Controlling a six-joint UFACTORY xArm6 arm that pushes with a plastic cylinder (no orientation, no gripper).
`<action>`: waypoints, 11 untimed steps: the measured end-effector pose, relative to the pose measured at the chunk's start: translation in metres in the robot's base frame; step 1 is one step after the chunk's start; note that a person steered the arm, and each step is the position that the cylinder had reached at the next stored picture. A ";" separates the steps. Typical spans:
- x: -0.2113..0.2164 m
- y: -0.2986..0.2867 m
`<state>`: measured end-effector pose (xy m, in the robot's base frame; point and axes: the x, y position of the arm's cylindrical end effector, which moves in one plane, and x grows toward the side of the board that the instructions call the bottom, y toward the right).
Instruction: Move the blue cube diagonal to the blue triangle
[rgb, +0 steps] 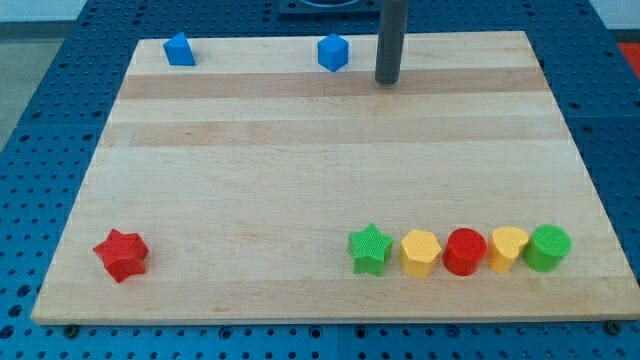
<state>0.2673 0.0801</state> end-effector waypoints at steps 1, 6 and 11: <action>-0.048 0.000; -0.074 -0.061; -0.033 -0.103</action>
